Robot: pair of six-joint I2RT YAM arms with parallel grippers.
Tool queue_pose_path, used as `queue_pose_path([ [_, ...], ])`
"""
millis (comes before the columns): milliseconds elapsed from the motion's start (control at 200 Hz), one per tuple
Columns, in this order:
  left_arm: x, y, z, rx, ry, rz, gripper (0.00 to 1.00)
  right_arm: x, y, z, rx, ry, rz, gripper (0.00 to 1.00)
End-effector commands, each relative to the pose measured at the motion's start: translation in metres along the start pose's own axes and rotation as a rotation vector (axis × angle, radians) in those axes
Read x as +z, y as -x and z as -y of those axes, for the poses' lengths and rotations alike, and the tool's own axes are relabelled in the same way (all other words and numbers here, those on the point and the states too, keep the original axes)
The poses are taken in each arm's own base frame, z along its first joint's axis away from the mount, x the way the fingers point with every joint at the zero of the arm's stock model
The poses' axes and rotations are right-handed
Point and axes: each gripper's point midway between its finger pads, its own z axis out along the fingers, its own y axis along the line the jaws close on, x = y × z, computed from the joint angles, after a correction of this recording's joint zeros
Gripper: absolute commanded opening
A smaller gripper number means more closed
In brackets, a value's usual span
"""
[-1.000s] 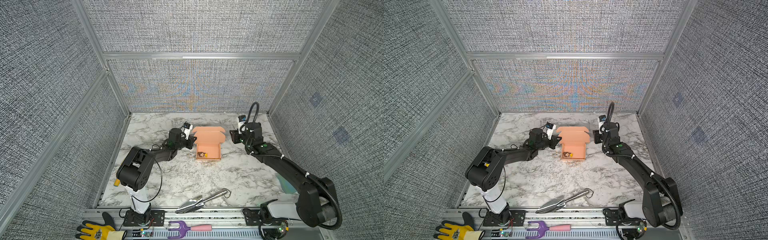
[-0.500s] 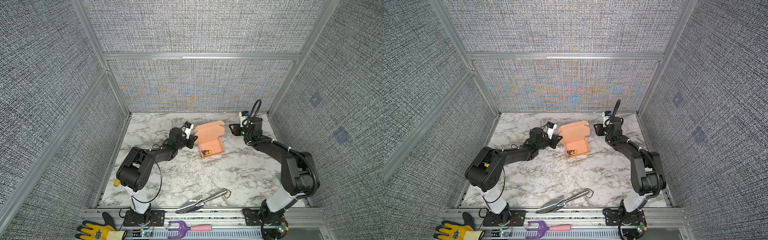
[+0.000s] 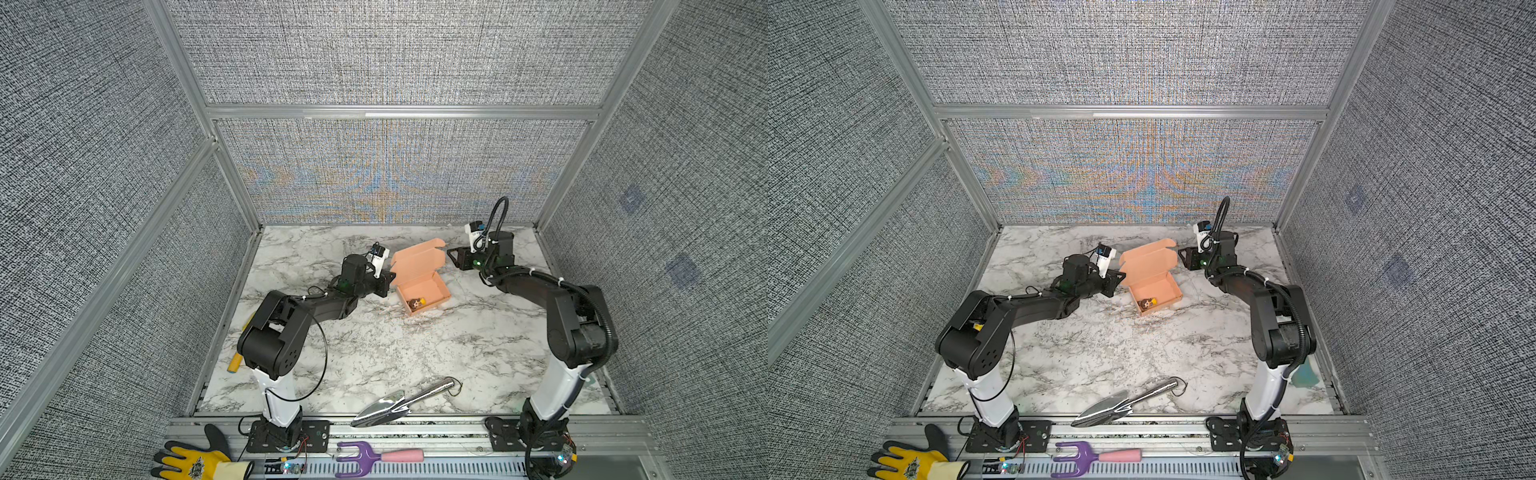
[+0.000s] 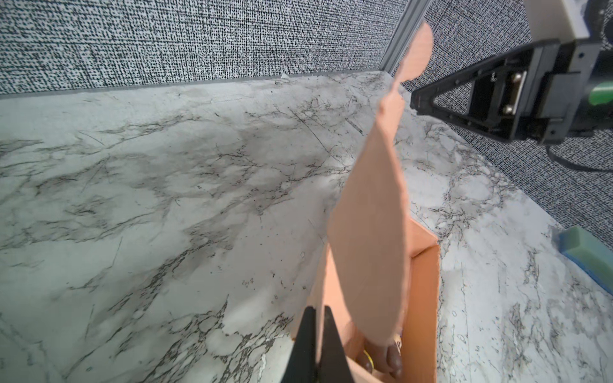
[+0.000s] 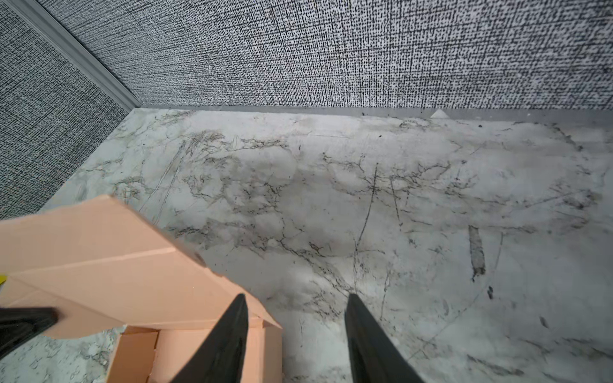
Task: Assemble paper box
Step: Fold the lid at the center of the table.
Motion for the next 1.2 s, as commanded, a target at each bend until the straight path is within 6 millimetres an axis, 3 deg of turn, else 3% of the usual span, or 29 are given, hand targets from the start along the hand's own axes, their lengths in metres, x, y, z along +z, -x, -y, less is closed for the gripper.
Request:
queue_pose_path([
  [0,0.001,-0.001,-0.001,0.051,0.038,-0.001,0.00,0.004,0.006,-0.003,-0.010,0.009,0.011,0.50],
  [145,0.004,-0.006,0.000,0.101,0.100,-0.012,0.00,0.005,0.003,0.003,0.015,-0.022,0.019,0.49],
  [280,0.005,-0.009,0.003,0.143,0.158,-0.012,0.00,0.008,0.000,0.021,0.033,-0.091,-0.006,0.49],
  [550,-0.006,-0.009,-0.002,0.162,0.234,0.038,0.00,0.011,-0.003,0.036,0.055,-0.105,-0.014,0.49],
  [820,-0.010,-0.006,0.004,0.181,0.277,0.075,0.00,0.015,-0.017,0.005,0.030,-0.053,-0.062,0.48],
  [1196,-0.025,-0.011,0.011,0.205,0.370,0.153,0.00,-0.023,-0.044,-0.018,0.152,-0.139,-0.025,0.45],
])
